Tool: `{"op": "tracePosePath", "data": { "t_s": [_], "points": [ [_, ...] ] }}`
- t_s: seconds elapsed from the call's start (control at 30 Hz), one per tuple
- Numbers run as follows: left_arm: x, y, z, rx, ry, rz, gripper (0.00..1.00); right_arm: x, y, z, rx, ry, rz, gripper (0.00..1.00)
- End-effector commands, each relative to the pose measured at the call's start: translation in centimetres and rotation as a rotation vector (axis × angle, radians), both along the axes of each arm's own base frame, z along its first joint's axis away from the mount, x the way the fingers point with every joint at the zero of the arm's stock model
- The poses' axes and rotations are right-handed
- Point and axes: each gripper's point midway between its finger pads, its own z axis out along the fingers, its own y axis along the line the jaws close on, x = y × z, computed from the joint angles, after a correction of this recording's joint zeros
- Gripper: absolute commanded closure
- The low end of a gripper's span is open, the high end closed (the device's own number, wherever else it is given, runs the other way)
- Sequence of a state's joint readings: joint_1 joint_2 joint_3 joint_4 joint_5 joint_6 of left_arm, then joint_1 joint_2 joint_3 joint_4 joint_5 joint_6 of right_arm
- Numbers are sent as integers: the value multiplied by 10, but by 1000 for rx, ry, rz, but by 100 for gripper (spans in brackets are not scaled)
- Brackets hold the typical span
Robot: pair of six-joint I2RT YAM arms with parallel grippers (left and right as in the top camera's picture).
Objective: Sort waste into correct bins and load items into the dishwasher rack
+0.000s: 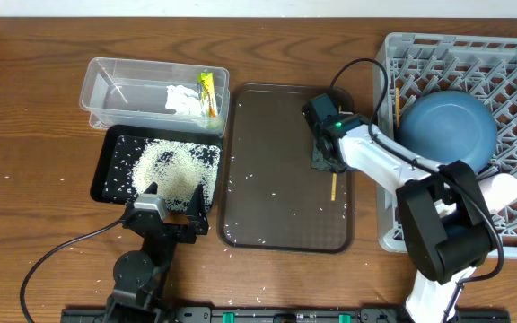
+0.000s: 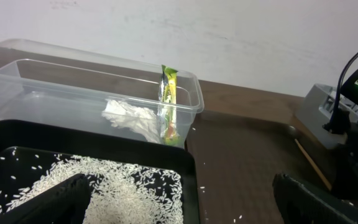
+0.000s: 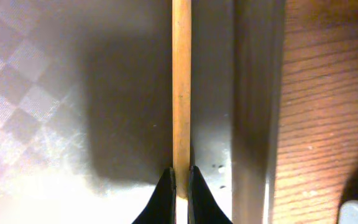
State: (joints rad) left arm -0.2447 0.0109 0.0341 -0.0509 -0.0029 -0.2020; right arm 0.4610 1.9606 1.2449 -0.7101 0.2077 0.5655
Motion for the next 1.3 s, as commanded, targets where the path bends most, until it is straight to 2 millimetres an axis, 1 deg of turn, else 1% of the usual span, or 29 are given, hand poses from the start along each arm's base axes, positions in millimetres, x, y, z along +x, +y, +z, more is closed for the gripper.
{"op": "tracePosePath", "data": {
  "t_s": [0.0,0.03,0.1,0.13,0.17,0.2,0.23,0.27,0.3,0.37,0.4,0.5,0.57,0.63,0.7,0.73,0.77,0.8,0.83,0.87,1.0,1.07,1.1,1.13,1.17,1.2,1.27],
  "points": [
    [0,2,-18,25,38,6,4,13,5,33,61,-48,39,99],
    [0,2,-18,24,38,7,4,18,4,47,68,-79,50,99],
    [0,2,-18,25,38,6,4,28,-1,83,84,-166,86,99],
    [0,2,-18,24,38,7,4,32,-6,101,84,-213,102,99],
    [0,2,-18,24,38,7,4,36,-18,121,65,-265,97,99],
    [0,2,-18,24,38,7,4,38,-28,130,45,-292,90,99],
    [0,2,-18,24,38,7,4,40,-41,142,21,-321,84,99],
    [0,2,-18,25,38,6,4,42,-53,150,0,-340,78,99],
    [0,2,-18,24,38,7,4,43,-64,156,-13,-349,78,99],
    [0,2,-18,24,38,7,4,45,-84,159,-33,-348,64,99],
    [0,2,-18,25,38,6,4,46,-95,158,-49,-341,64,99],
    [0,2,-18,25,38,7,4,47,-117,152,-86,-312,72,99],
    [0,2,-18,24,38,7,4,48,-127,146,-101,-289,85,99],
    [0,2,-18,25,38,6,4,48,-127,140,-89,-268,118,99],
    [0,2,-18,25,38,6,4,48,-123,136,-68,-254,144,99],
    [0,2,-18,24,38,7,3,48,-120,135,-61,-252,149,95],
    [0,2,-18,25,38,6,4,48,-119,135,-56,-252,153,86],
    [0,2,-18,25,38,6,4,46,-116,137,-53,-252,158,71],
    [0,2,-18,25,38,6,4,44,-115,141,-51,-255,157,64],
    [0,2,-18,24,38,7,4,43,-114,145,-46,-262,147,61],
    [0,2,-18,24,38,7,4,29,-108,182,31,-332,86,58],
    [0,2,-18,24,38,7,4,15,-97,207,118,-380,85,57],
    [0,2,-18,25,38,6,4,4,-86,222,178,-403,116,57],
    [0,2,-18,25,38,7,4,-6,-78,233,220,-420,140,55],
    [0,2,-18,25,38,6,4,-18,-69,245,268,-437,170,39],
    [0,2,-18,24,38,7,4,-28,-61,255,311,-452,198,1],
    [0,2,-18,25,38,7,4,-50,-47,277,381,-492,252,1]
  ]
}}
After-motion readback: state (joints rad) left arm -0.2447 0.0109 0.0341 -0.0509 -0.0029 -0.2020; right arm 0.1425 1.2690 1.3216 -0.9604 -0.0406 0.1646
